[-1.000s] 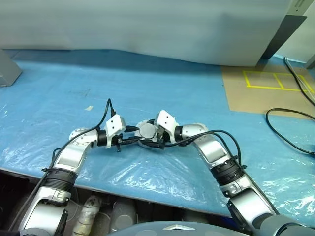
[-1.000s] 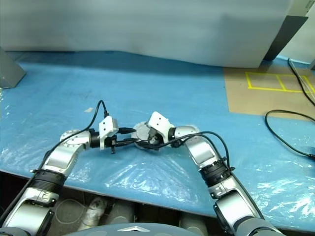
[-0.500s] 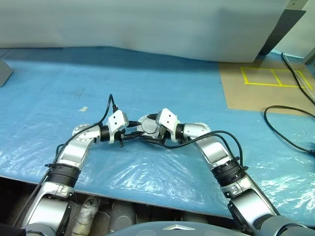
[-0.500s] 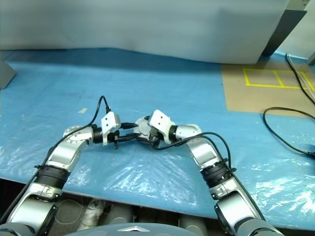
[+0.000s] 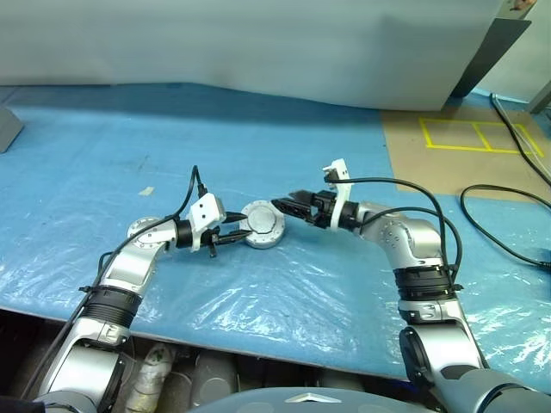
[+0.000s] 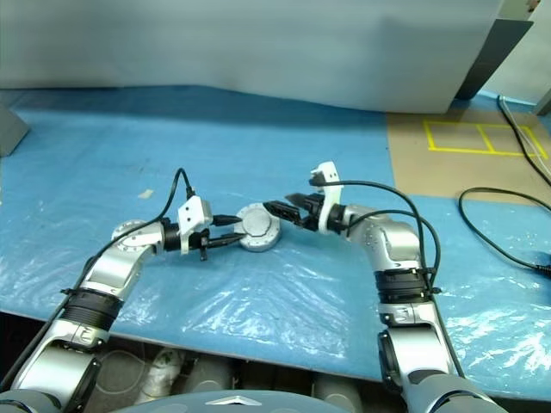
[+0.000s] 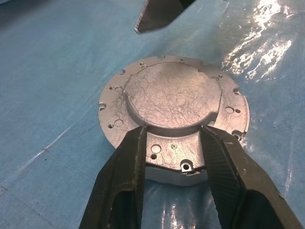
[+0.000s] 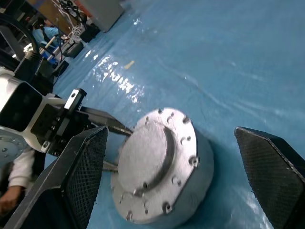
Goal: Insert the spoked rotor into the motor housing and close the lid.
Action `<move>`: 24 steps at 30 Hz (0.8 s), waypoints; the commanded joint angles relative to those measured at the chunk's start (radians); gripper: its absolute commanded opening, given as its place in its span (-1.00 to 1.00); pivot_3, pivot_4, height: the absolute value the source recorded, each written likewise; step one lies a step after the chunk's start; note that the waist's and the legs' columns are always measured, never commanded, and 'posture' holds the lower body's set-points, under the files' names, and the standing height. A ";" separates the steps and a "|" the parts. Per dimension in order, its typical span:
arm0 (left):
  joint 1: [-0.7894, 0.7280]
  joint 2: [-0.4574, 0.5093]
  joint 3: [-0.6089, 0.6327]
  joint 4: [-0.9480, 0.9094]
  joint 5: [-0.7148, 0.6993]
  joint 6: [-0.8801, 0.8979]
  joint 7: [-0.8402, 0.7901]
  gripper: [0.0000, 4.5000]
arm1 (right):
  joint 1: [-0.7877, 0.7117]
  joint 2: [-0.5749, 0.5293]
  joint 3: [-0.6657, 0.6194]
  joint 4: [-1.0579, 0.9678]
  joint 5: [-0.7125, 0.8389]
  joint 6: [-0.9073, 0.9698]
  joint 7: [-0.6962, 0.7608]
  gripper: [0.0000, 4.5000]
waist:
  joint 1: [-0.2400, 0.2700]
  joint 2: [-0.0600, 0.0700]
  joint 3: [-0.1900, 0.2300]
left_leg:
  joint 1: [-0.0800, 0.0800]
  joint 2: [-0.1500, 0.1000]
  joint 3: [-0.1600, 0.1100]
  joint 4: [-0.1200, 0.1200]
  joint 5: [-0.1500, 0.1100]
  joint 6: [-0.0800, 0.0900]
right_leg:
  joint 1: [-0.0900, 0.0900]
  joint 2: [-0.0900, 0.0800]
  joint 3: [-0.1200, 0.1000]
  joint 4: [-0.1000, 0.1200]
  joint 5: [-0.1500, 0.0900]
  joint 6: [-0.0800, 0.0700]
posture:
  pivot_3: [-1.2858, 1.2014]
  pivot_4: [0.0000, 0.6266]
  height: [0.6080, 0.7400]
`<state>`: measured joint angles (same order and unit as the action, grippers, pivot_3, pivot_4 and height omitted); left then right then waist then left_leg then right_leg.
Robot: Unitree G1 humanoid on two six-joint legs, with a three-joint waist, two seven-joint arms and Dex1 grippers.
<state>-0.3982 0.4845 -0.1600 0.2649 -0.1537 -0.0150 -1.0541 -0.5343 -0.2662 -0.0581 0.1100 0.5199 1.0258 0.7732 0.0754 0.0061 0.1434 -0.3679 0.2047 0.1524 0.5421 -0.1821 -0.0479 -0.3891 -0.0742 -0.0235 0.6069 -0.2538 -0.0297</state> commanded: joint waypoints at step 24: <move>0.002 0.004 -0.026 0.059 0.042 -0.006 0.029 -0.19 | 0.062 0.197 -0.060 0.185 0.108 0.045 -0.094 0.25 | -0.006 0.000 0.000 | 0.006 0.002 0.001 0.000 0.000 0.000 | 0.003 -0.001 0.002 0.000 -0.002 -0.005 | 0.03 -0.52 1.00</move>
<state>-0.4040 0.4886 -0.1595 0.2968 -0.1511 -0.0348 -1.0332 -0.4810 -0.0994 -0.1348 0.2918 0.6042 1.0637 0.6822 0.0694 0.0060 0.1431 -0.3621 0.2063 0.1536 0.5422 -0.1822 -0.0478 -0.3867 -0.0750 -0.0220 0.6073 -0.2562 -0.0348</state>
